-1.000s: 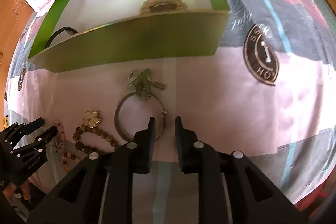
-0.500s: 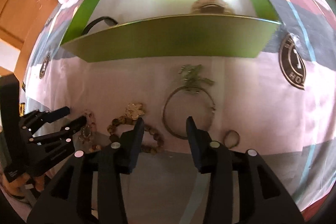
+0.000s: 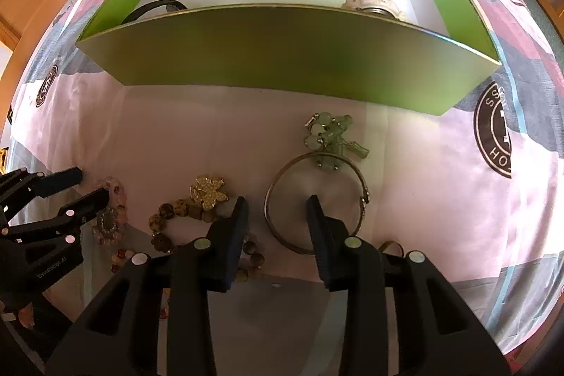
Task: Organize jewelry
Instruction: 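Grasp the silver bangle with the right tool while the left tool grasps the pink bead bracelet, then lift the silver bangle with the right tool while the left tool lifts the pink bracelet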
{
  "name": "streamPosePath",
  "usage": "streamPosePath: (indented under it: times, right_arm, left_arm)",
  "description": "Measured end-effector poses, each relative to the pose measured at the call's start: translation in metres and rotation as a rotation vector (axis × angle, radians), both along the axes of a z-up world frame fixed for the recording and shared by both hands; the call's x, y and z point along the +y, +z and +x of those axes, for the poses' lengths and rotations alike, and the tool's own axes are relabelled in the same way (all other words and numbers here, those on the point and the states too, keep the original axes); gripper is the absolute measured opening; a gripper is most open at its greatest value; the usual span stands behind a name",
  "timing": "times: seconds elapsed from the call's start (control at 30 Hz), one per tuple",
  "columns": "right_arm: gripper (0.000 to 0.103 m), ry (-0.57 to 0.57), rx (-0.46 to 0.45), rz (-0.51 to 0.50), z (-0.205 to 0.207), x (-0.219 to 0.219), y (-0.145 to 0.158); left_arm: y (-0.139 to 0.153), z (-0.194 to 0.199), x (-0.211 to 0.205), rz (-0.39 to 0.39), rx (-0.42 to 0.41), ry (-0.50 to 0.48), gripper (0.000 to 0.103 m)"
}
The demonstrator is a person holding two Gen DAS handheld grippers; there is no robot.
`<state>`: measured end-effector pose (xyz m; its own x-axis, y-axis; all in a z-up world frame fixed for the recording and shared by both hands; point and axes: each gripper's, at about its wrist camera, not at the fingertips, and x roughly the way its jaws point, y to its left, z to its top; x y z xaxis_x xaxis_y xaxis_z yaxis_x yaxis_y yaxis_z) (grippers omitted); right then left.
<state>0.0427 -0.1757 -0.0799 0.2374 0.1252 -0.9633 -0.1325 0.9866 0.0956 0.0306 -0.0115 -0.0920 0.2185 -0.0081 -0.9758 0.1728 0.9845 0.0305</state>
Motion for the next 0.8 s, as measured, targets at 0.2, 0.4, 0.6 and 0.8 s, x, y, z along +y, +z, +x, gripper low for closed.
streamPosePath:
  times: [0.2, 0.4, 0.6, 0.8]
  right_arm:
    - [0.003, 0.007, -0.005, 0.013, -0.002, 0.000, -0.001]
    - [0.003, -0.009, -0.050, 0.015, -0.006, -0.007, 0.014]
    - [0.003, -0.040, -0.117, 0.065, -0.008, -0.018, 0.040]
    - [0.003, -0.051, -0.135, 0.085, -0.005, -0.027, 0.047]
  left_arm:
    - [0.008, 0.005, 0.007, -0.097, 0.005, 0.037, 0.008]
    - [0.038, 0.002, 0.010, -0.190, -0.057, 0.035, 0.008]
    - [0.070, 0.003, 0.009, -0.271, -0.127, 0.049, 0.008]
    - [0.083, 0.011, 0.002, -0.283, -0.204, 0.062, 0.008]
